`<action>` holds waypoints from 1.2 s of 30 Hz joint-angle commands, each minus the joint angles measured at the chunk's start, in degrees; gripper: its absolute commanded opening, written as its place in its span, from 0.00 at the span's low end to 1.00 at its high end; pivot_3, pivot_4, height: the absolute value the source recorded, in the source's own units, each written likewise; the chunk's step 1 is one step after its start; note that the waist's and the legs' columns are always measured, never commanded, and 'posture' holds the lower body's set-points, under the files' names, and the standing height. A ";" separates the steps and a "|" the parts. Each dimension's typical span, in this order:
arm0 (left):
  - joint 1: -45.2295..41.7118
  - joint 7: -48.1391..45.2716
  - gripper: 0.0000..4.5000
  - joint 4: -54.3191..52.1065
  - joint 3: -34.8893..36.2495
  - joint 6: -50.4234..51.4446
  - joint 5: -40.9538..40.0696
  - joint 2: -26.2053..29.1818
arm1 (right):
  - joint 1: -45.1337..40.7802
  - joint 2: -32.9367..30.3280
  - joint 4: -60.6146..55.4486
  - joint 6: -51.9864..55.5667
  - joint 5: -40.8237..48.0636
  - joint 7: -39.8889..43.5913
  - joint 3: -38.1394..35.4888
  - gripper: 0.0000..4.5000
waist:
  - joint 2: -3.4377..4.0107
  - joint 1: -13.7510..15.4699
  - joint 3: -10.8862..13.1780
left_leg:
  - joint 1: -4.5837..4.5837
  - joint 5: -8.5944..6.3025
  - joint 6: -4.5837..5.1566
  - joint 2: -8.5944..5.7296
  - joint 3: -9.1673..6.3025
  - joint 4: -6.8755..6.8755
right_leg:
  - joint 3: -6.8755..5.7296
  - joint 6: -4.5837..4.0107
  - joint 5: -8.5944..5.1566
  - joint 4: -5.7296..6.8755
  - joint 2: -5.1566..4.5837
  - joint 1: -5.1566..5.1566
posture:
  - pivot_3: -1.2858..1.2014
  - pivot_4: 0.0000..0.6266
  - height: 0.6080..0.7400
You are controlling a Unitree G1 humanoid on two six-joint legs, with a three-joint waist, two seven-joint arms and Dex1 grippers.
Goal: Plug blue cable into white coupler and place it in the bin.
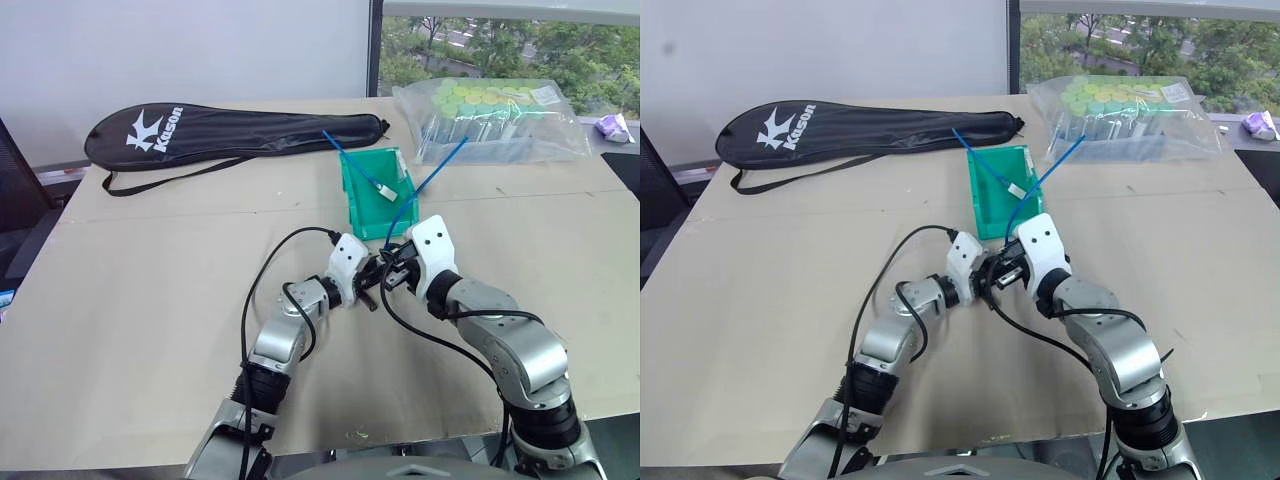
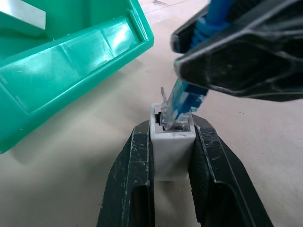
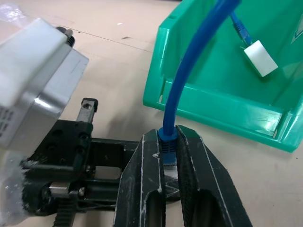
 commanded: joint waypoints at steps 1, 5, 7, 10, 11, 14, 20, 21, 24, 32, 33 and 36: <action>2.39 -0.14 0.08 2.97 -1.47 2.20 0.19 0.08 | 1.73 -1.31 4.24 2.05 -1.27 -0.35 1.60 0.00 | 0.01 0.00 -0.01 | 0.00 0.00 0.00 0.00 0.00 0.00 | 0.00 0.00 0.00 -0.01 0.01 0.00 | 0.52 0.24 1.00; 2.49 -0.04 0.08 2.81 -1.47 2.31 0.08 0.08 | 1.94 -2.56 5.65 3.09 -1.60 0.72 3.40 0.00 | 0.04 0.02 -0.06 | -0.01 0.00 0.00 -0.02 0.02 -0.01 | 0.00 0.01 0.01 -0.05 0.05 0.01 | 0.52 0.24 1.00; 2.55 0.02 0.08 2.68 -1.48 2.40 0.05 0.10 | 2.04 -3.57 6.89 3.63 -1.95 1.49 4.88 0.00 | 0.05 0.01 -0.18 | 0.00 0.00 0.00 -0.02 0.02 -0.01 | -0.01 0.04 0.02 -0.08 0.06 0.03 | 0.52 0.24 1.00; 2.60 0.19 0.08 2.49 -1.45 2.53 0.03 0.09 | 2.80 -5.64 8.95 4.49 -2.07 2.92 6.70 0.00 | 0.02 0.02 -0.55 | 0.00 0.00 0.00 -0.02 0.01 -0.03 | -0.02 0.03 0.01 -0.13 0.07 0.04 | 0.52 0.24 1.00; 2.63 0.28 0.08 2.45 -1.43 2.56 0.01 0.09 | 3.18 -6.23 9.57 4.65 -1.97 3.43 7.04 0.00 | -0.02 0.03 -0.72 | 0.02 0.00 0.00 -0.02 0.01 -0.06 | -0.03 0.03 0.01 -0.19 0.08 0.04 | 0.52 0.24 1.00; 2.51 0.46 0.08 2.55 -1.30 2.65 -0.09 0.03 | 3.37 -6.54 10.76 4.25 -1.55 4.31 6.78 0.00 | -0.19 0.06 -1.25 | 0.06 -0.01 0.01 -0.02 0.00 -0.15 | -0.05 -0.09 -0.06 -0.30 0.08 0.09 | 0.52 0.24 1.00; 2.14 0.60 0.08 3.09 -1.33 2.53 -0.07 -0.29 | 2.72 -9.40 13.13 3.05 -3.22 6.03 8.57 0.00 | -0.24 0.06 -1.68 | 0.14 -0.02 0.02 -0.01 0.00 -0.27 | -0.01 -0.13 -0.08 -0.36 -0.05 0.14 | 0.52 0.24 1.00; 2.05 0.63 0.08 3.24 -1.29 2.48 -0.07 -0.34 | 2.56 -10.32 13.58 3.28 -3.68 6.47 9.45 0.00 | -0.16 0.08 -1.73 | 0.14 -0.02 0.02 -0.02 0.00 -0.27 | -0.01 -0.13 -0.08 -0.36 -0.05 0.14 | 0.52 0.24 1.00; 1.91 0.78 0.08 3.64 -1.25 2.19 0.03 -0.52 | 2.24 -10.55 14.79 4.65 -2.40 8.03 9.51 0.00 | -0.22 0.19 -2.00 | 0.15 -0.03 0.02 -0.04 -0.05 -0.28 | -0.01 -0.15 -0.09 -0.36 -0.08 0.17 | 0.52 0.24 1.00; 1.48 0.85 0.08 4.16 -1.23 1.21 0.13 -0.54 | 2.56 -0.07 14.44 -2.95 0.26 2.38 -3.64 0.00 | -0.22 0.07 -2.32 | 0.18 -0.03 0.02 0.01 -0.16 -0.35 | 0.04 -0.17 -0.10 -0.39 -0.13 0.19 | 0.52 0.24 1.00; 1.40 0.64 0.08 4.24 -1.23 1.03 0.08 -0.48 | 2.39 0.91 13.92 -3.12 0.56 1.95 -5.04 0.00 | -0.15 0.05 -2.26 | 0.18 -0.03 0.02 0.01 -0.16 -0.35 | 0.06 -0.18 -0.10 -0.39 -0.14 0.18 | 0.52 0.24 1.00; 1.49 -0.69 0.37 3.88 -1.06 -0.29 -0.76 -0.41 | 2.33 1.25 12.73 -2.74 0.73 1.92 -6.01 0.00 | 0.05 0.05 -2.00 | 0.16 -0.02 0.02 0.01 -0.16 -0.32 | 0.09 -0.19 -0.09 -0.39 -0.16 0.18 | 0.52 0.24 1.00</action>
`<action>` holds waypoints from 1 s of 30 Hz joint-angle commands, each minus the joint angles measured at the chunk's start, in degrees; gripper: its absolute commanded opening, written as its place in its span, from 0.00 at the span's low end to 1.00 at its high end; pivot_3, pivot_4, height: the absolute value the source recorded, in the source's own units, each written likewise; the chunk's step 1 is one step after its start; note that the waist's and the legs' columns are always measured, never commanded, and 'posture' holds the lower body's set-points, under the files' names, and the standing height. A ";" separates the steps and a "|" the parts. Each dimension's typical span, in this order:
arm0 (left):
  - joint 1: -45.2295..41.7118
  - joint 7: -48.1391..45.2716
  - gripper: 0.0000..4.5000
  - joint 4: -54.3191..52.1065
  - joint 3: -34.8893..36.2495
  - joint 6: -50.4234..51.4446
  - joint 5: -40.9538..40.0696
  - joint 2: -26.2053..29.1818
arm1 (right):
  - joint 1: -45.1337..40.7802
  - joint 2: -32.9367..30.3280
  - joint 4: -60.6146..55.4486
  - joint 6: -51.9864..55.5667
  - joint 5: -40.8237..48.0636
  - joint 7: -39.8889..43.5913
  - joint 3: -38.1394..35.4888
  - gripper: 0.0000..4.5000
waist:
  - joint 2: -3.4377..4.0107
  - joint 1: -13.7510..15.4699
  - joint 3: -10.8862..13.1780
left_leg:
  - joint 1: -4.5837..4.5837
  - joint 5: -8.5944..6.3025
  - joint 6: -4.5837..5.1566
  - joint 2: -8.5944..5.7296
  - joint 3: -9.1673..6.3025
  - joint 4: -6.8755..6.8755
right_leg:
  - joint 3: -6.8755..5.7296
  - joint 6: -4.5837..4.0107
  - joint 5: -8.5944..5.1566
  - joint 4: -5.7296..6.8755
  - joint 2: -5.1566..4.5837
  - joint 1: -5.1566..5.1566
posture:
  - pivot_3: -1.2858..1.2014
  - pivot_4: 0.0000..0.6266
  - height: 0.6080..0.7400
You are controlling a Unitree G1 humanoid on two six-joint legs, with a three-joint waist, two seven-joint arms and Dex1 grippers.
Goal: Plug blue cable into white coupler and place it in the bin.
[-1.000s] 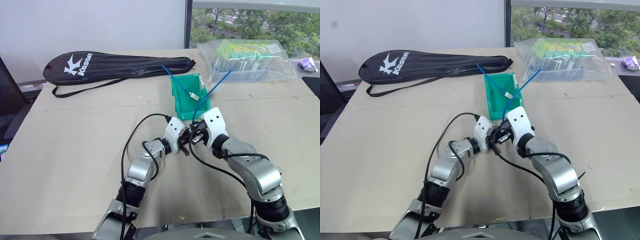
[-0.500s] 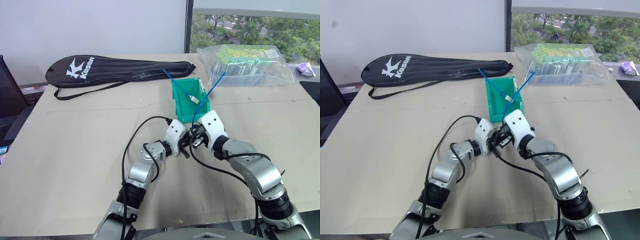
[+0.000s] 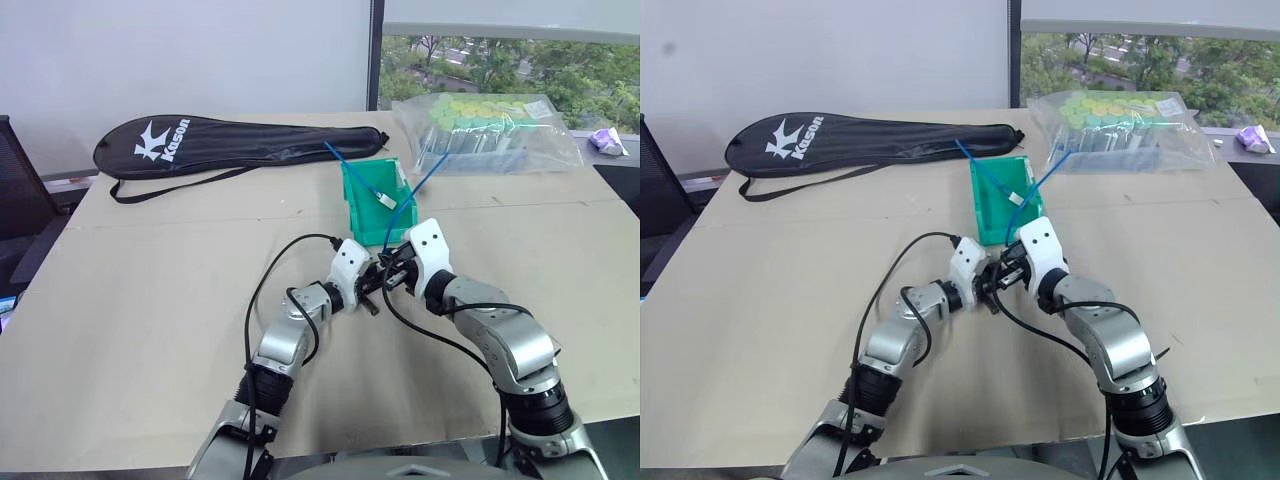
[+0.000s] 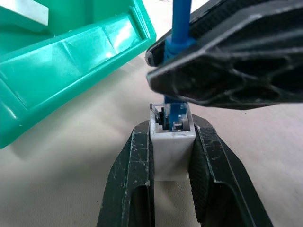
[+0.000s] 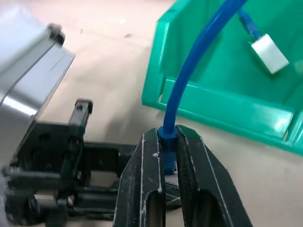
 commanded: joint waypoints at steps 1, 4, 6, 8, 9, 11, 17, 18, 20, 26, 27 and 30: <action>1.78 -1.72 0.46 1.52 -1.01 -0.22 -0.38 0.53 | 1.82 -1.42 3.92 2.56 -0.99 -1.61 -1.52 0.00 | 0.12 0.00 0.13 | -0.01 0.00 0.00 -0.01 0.01 0.01 | 0.01 0.00 0.00 0.00 -0.03 -0.01 | 0.52 0.24 1.00; 2.17 0.37 0.81 1.13 -1.91 -2.75 2.79 1.86 | 2.30 -2.33 3.72 1.67 -1.32 -1.26 -1.06 0.00 | 0.18 0.02 0.27 | -0.07 0.00 0.00 -0.01 0.01 0.00 | 0.01 0.00 0.00 0.00 -0.05 -0.06 | 0.52 0.24 1.00; 3.80 -0.96 0.96 -1.63 -1.02 -3.84 2.06 3.92 | 2.61 -3.19 3.08 0.37 -1.39 -0.61 -1.01 0.00 | 0.20 -0.03 0.30 | -0.07 0.00 0.00 -0.01 0.01 -0.05 | 0.01 -0.01 0.00 0.00 -0.05 -0.09 | 0.52 0.24 1.00; 6.51 -3.00 0.96 -6.23 1.10 -4.70 -0.09 6.76 | 2.70 -4.00 1.74 -1.58 -0.81 0.51 -1.46 0.00 | 0.16 -0.54 0.41 | -0.09 0.00 0.00 0.01 0.01 -0.15 | 0.02 -0.02 0.01 0.00 -0.06 -0.12 | 0.52 0.24 1.00; 7.71 -3.66 0.96 -8.17 1.98 -5.01 -1.00 7.97 | 2.66 -4.43 1.23 -2.99 -0.73 1.11 -1.55 0.00 | 0.16 -0.92 0.47 | -0.10 0.00 -0.01 0.03 0.02 -0.23 | 0.03 -0.02 0.00 0.00 -0.07 -0.16 | 0.52 0.24 1.00; 10.39 -5.09 0.96 -11.94 4.12 -6.44 -3.05 10.59 | 2.38 -5.09 -0.28 -5.45 0.28 2.84 -2.19 0.00 | 0.26 -1.34 0.62 | -0.12 0.00 -0.01 0.05 0.01 -0.40 | 0.04 -0.05 -0.02 -0.01 -0.11 -0.27 | 0.52 0.24 1.00; 14.37 -6.58 0.96 -17.67 9.70 -9.22 -6.43 15.82 | -1.15 -6.95 -4.65 -7.58 5.90 7.85 -5.47 0.00 | 0.39 -1.17 1.55 | -1.01 0.08 -0.14 0.03 0.00 -0.35 | 0.00 -0.03 0.02 0.06 -0.14 -1.12 | 0.52 0.24 1.00; 14.30 -6.53 0.96 -18.44 10.49 -9.41 -6.95 16.19 | -2.32 -6.84 -4.86 -7.92 6.98 8.35 -6.11 0.00 | 0.41 -1.16 1.82 | -1.05 0.08 -0.14 0.02 0.00 -0.32 | -0.02 -0.02 0.03 0.06 -0.16 -1.13 | 0.52 0.24 1.00; 13.94 -6.47 0.96 -20.80 12.03 -9.29 -8.11 16.87 | -5.49 -6.54 -4.79 -9.27 8.79 9.52 -7.40 0.00 | 0.42 -1.23 2.02 | -1.23 0.08 -0.14 -0.02 0.00 -0.25 | -0.03 0.10 0.10 0.06 -0.16 -1.27 | 0.52 0.24 1.00; 14.28 -8.73 0.96 -27.69 14.73 -4.70 -13.00 20.82 | -19.28 -9.39 5.54 -8.51 11.23 13.14 -10.74 0.00 | 0.33 -1.42 2.17 | -2.01 0.26 -0.43 -0.06 0.01 0.23 | -0.08 0.22 0.16 0.24 0.06 -1.88 | 0.52 0.24 1.00; 14.32 -9.34 0.96 -28.79 15.31 -3.67 -14.21 21.79 | -22.70 -10.16 10.24 -8.72 10.49 13.71 -10.70 0.00 | 0.32 -1.42 2.21 | -2.00 0.26 -0.42 -0.06 0.02 0.24 | -0.09 0.22 0.16 0.27 0.11 -1.87 | 0.52 0.24 1.00; 13.80 -9.84 0.96 -30.80 16.49 -0.95 -16.97 23.53 | -30.02 -12.42 21.83 -9.07 9.44 18.10 -8.71 0.00 | 0.23 -1.44 2.37 | -1.87 0.23 -0.36 -0.10 0.25 0.36 | -0.10 0.23 0.16 0.55 0.30 -1.90 | 0.52 0.24 1.00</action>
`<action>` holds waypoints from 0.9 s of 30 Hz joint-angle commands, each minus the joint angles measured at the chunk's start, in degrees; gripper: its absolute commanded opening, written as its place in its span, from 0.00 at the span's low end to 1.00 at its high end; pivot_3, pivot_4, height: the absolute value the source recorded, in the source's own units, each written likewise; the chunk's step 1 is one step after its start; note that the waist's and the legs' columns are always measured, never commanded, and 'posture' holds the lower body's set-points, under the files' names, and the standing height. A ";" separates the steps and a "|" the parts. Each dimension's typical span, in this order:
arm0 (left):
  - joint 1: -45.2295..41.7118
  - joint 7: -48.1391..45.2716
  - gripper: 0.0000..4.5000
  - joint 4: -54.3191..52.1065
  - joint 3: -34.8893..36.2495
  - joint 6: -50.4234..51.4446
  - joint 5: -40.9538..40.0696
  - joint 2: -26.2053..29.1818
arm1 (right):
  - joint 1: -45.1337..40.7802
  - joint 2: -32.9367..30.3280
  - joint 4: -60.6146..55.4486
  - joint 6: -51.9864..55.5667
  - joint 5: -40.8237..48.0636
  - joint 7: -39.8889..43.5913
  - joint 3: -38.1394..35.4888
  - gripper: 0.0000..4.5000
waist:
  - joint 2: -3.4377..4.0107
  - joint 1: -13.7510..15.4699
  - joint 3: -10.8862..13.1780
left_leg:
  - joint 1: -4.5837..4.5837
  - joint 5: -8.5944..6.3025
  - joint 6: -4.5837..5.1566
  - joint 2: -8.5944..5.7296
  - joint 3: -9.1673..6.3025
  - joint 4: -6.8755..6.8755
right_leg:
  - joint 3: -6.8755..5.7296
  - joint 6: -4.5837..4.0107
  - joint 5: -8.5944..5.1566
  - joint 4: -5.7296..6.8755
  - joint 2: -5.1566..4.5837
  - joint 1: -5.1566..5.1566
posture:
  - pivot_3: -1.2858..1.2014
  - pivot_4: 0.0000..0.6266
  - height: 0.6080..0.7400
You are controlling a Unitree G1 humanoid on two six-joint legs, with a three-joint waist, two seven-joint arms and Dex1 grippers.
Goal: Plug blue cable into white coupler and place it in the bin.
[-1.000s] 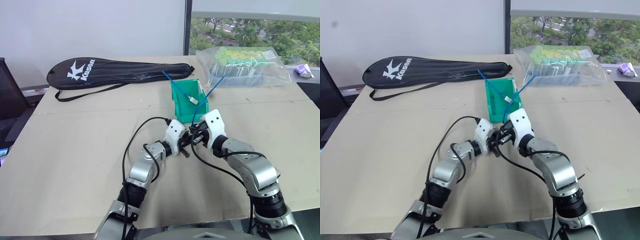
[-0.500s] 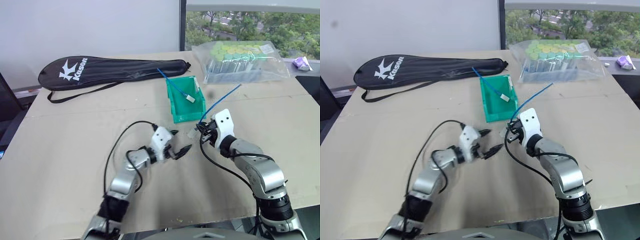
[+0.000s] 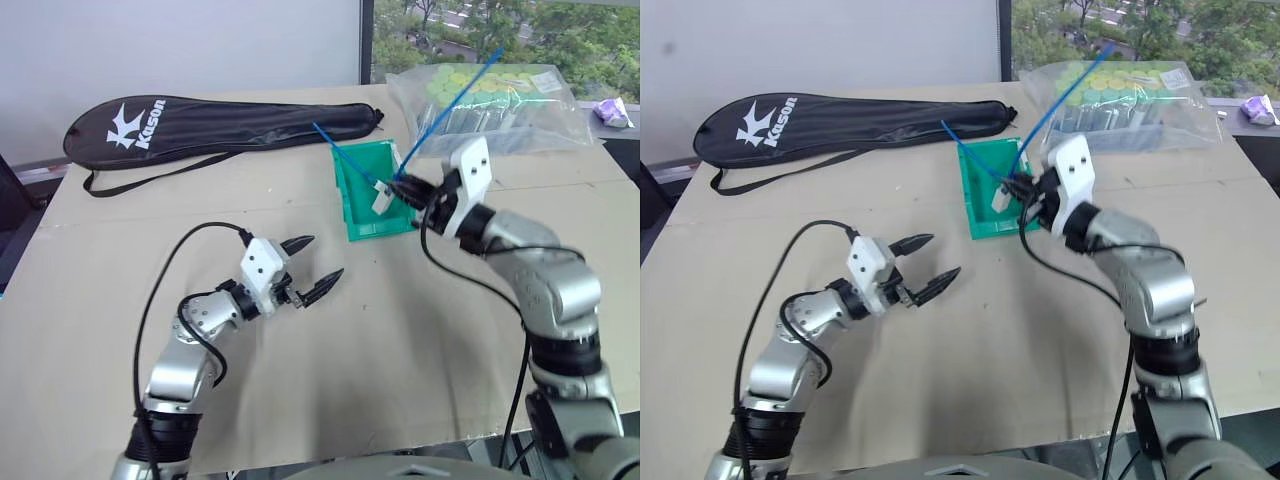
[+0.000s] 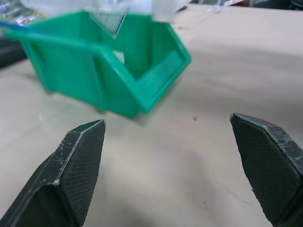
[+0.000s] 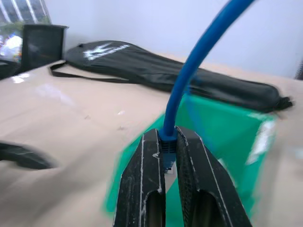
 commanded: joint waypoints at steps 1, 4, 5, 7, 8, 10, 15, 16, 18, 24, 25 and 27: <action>-0.70 -0.39 0.96 -4.04 2.51 2.90 -3.94 1.50 | -6.44 -1.95 10.64 -1.37 -1.24 5.85 1.91 0.00 | -0.11 0.03 0.09 | 0.01 -0.05 0.08 0.00 0.02 0.03 | 0.01 0.00 0.00 0.05 0.02 -0.01 | 0.52 0.24 1.00; -1.99 1.10 0.99 -5.32 3.80 6.28 -6.43 1.61 | -14.02 -1.19 25.35 -5.86 -5.07 8.45 4.39 0.08 | -0.24 -0.04 0.27 | 0.06 -0.10 0.19 0.01 0.10 0.21 | 0.09 0.01 0.00 0.36 0.08 -0.06 | 0.52 0.24 1.00; -2.26 1.79 1.00 -5.61 4.04 7.20 -6.73 1.55 | -16.15 -0.71 29.69 -8.28 -6.49 8.73 4.89 0.17 | -0.27 -0.05 0.29 | 0.06 -0.10 0.19 0.02 0.09 0.21 | 0.09 0.01 0.00 0.39 0.10 -0.06 | 0.52 0.24 1.00; -2.61 3.30 1.00 -6.27 4.47 8.80 -7.44 1.14 | -19.99 0.24 36.87 -15.04 -9.29 7.83 5.04 0.33 | -0.33 -0.13 0.34 | 0.08 -0.09 0.17 0.05 0.11 0.24 | 0.12 0.01 0.00 0.46 0.15 -0.07 | 0.52 0.24 1.00; -2.73 4.12 1.00 -6.62 4.75 9.39 -7.76 0.85 | -21.92 0.84 39.89 -18.90 -10.16 5.52 3.73 0.43 | -0.34 -0.12 0.38 | 0.09 -0.04 0.09 0.08 0.12 0.25 | 0.13 0.01 0.00 0.48 0.17 -0.08 | 0.52 0.24 1.00; -2.70 5.90 1.00 -7.25 5.16 10.53 -8.07 0.45 | -24.62 1.13 44.25 -25.65 -11.55 0.84 1.03 0.67 | -0.35 -0.12 0.40 | 0.07 0.07 -0.09 0.10 0.13 0.25 | 0.14 0.02 0.01 0.49 0.17 -0.12 | 0.52 0.24 1.00; -0.46 9.00 1.00 -8.49 3.80 12.68 -6.18 0.85 | -18.23 -3.05 37.27 -28.41 -11.53 -0.77 -3.17 1.00 | -0.40 0.48 0.39 | -0.05 0.10 -0.16 0.12 0.08 0.20 | 0.09 0.04 0.01 0.48 0.15 -0.12 | 0.52 0.24 1.00; 0.32 9.50 1.00 -8.75 3.19 13.06 -5.28 1.20 | -14.21 -4.20 32.41 -27.39 -10.11 1.72 -3.54 1.00 | -0.43 0.63 0.37 | -0.06 0.10 -0.16 0.12 0.06 0.18 | 0.10 0.05 0.02 0.46 0.14 -0.08 | 0.52 0.24 1.00; 2.59 11.04 1.00 -9.50 2.11 13.70 -3.05 1.70 | -1.84 -7.28 19.07 -24.87 -4.77 8.56 -4.92 1.00 | -0.48 0.90 0.35 | -0.10 0.09 -0.15 0.08 0.05 0.12 | 0.10 0.07 0.02 0.37 0.10 -0.05 | 0.52 0.24 1.00; 11.82 11.24 1.00 -11.53 1.83 11.98 0.02 2.79 | 32.08 -13.72 -1.70 -27.93 4.86 21.53 -12.04 1.00 | -0.38 1.45 0.39 | 0.07 0.04 -0.08 0.16 0.18 0.12 | 0.24 0.14 -0.01 0.38 0.13 -0.09 | 0.52 0.24 1.00; 13.19 11.33 1.00 -11.24 1.89 11.55 0.77 3.01 | 36.03 -14.76 -2.13 -28.78 4.82 22.84 -12.85 1.00 | -0.38 1.38 0.40 | 0.11 -0.06 0.11 0.17 0.18 0.15 | 0.24 0.13 -0.01 0.43 0.13 -0.07 | 0.52 0.24 1.00; 15.91 10.34 1.00 -10.30 1.61 9.57 2.04 3.56 | 42.16 -16.08 -1.43 -30.59 5.16 25.65 -13.98 1.00 | -0.39 1.25 0.41 | 0.27 -0.09 0.15 0.19 0.23 0.21 | 0.30 0.08 0.02 0.52 0.17 0.02 | 0.52 0.24 1.00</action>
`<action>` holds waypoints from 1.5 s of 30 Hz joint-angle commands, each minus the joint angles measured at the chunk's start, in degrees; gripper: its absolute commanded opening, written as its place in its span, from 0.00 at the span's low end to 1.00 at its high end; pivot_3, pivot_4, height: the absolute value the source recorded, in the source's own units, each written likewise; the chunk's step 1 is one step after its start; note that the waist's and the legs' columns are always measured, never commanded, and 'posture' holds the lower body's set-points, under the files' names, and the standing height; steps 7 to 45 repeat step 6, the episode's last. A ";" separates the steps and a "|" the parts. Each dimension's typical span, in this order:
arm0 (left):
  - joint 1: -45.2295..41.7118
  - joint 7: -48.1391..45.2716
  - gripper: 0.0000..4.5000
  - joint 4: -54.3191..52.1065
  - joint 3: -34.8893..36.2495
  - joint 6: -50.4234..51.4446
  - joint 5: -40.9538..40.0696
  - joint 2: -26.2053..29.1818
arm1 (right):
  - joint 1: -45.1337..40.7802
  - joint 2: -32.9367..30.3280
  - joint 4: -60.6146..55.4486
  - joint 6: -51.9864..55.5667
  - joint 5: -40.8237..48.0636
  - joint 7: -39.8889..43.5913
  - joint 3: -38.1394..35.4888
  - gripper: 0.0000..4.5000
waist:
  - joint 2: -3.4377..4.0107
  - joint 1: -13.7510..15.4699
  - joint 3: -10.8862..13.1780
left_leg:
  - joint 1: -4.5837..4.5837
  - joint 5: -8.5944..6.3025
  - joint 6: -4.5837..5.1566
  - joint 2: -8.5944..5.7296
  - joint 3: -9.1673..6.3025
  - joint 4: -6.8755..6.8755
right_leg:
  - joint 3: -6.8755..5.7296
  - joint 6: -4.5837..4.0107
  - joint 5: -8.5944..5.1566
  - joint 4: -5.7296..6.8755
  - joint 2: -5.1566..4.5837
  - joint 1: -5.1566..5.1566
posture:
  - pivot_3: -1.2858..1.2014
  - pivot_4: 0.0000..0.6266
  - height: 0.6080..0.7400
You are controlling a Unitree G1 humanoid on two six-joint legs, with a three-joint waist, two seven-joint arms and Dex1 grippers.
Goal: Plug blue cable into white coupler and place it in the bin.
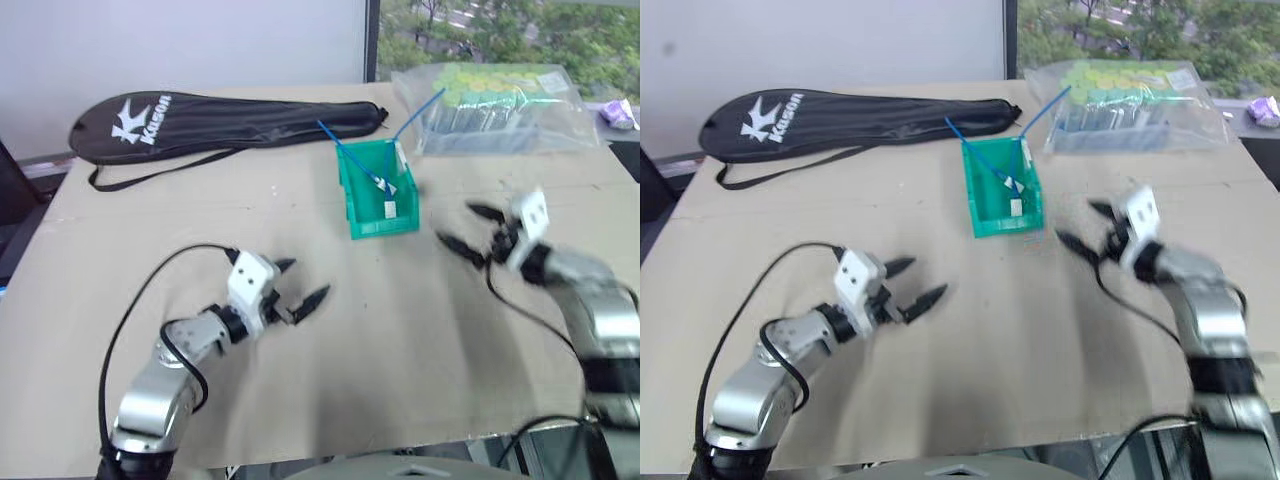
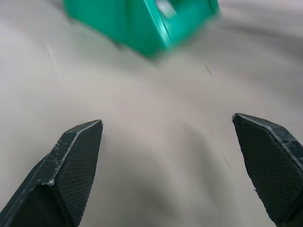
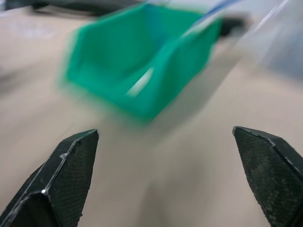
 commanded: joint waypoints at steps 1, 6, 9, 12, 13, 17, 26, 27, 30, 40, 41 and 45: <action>3.25 -1.19 1.00 -0.72 0.70 -4.11 1.65 0.82 | 6.22 -2.18 -1.83 -4.35 1.71 5.01 -3.85 1.00 | -0.03 -0.16 0.11 | 0.20 0.01 0.00 0.00 0.07 0.02 | 0.10 -0.04 0.01 0.01 0.05 0.13 | 0.52 0.24 1.00; 5.98 -2.62 1.00 1.55 0.97 -7.42 1.88 0.62 | 8.29 -2.30 2.20 -5.30 2.82 8.22 -4.42 1.00 | -0.14 -0.86 0.25 | 1.54 0.01 0.01 0.04 0.19 0.03 | 0.39 -0.45 -0.02 -0.01 -0.02 1.20 | 0.52 0.24 1.00; 5.98 -2.62 1.00 1.55 0.97 -7.42 1.88 0.62 | 8.29 -2.30 2.20 -5.30 2.82 8.22 -4.42 1.00 | -0.14 -0.86 0.25 | 1.54 0.01 0.01 0.04 0.19 0.03 | 0.39 -0.45 -0.02 -0.01 -0.02 1.20 | 0.52 0.24 1.00; 5.98 -2.62 1.00 1.55 0.97 -7.42 1.88 0.62 | 8.29 -2.30 2.20 -5.30 2.82 8.22 -4.42 1.00 | -0.14 -0.86 0.25 | 1.54 0.01 0.01 0.04 0.19 0.03 | 0.39 -0.45 -0.02 -0.01 -0.02 1.20 | 0.52 0.24 1.00; 5.98 -2.62 1.00 1.55 0.97 -7.42 1.88 0.62 | 8.29 -2.30 2.20 -5.30 2.82 8.22 -4.42 1.00 | -0.14 -0.86 0.25 | 1.54 0.01 0.01 0.04 0.19 0.03 | 0.39 -0.45 -0.02 -0.01 -0.02 1.20 | 0.52 0.24 1.00; 5.98 -2.62 1.00 1.55 0.97 -7.42 1.88 0.62 | 8.29 -2.30 2.20 -5.30 2.82 8.22 -4.42 1.00 | -0.14 -0.86 0.25 | 1.54 0.01 0.01 0.04 0.19 0.03 | 0.39 -0.45 -0.02 -0.01 -0.02 1.20 | 0.52 0.24 1.00; 5.98 -2.62 1.00 1.55 0.97 -7.42 1.88 0.62 | 8.29 -2.30 2.20 -5.30 2.82 8.22 -4.42 1.00 | -0.14 -0.86 0.25 | 1.54 0.01 0.01 0.04 0.19 0.03 | 0.39 -0.45 -0.02 -0.01 -0.02 1.20 | 0.52 0.24 1.00; 5.98 -2.62 1.00 1.55 0.97 -7.42 1.88 0.62 | 8.29 -2.30 2.20 -5.30 2.82 8.22 -4.42 1.00 | -0.14 -0.86 0.25 | 1.54 0.01 0.01 0.04 0.19 0.03 | 0.39 -0.45 -0.02 -0.01 -0.02 1.20 | 0.52 0.24 1.00; 5.98 -2.62 1.00 1.55 0.97 -7.42 1.88 0.62 | 8.29 -2.30 2.20 -5.30 2.82 8.22 -4.42 1.00 | -0.14 -0.86 0.25 | 1.54 0.01 0.01 0.04 0.19 0.03 | 0.39 -0.45 -0.02 -0.01 -0.02 1.20 | 0.52 0.24 1.00; 5.98 -2.62 1.00 1.55 0.97 -7.42 1.88 0.62 | 8.29 -2.30 2.20 -5.30 2.82 8.22 -4.42 1.00 | -0.14 -0.86 0.25 | 1.54 0.01 0.01 0.04 0.19 0.03 | 0.39 -0.45 -0.02 -0.01 -0.02 1.20 | 0.52 0.24 1.00; 5.98 -2.62 1.00 1.55 0.97 -7.42 1.88 0.62 | 8.29 -2.30 2.20 -5.30 2.82 8.22 -4.42 1.00 | -0.14 -0.86 0.25 | 1.54 0.01 0.01 0.04 0.19 0.03 | 0.39 -0.45 -0.02 -0.01 -0.02 1.20 | 0.52 0.24 1.00; 5.98 -2.62 1.00 1.55 0.97 -7.42 1.88 0.62 | 8.29 -2.30 2.20 -5.30 2.82 8.22 -4.42 1.00 | -0.14 -0.86 0.25 | 1.54 0.01 0.01 0.04 0.19 0.03 | 0.39 -0.45 -0.02 -0.01 -0.02 1.20 | 0.52 0.24 1.00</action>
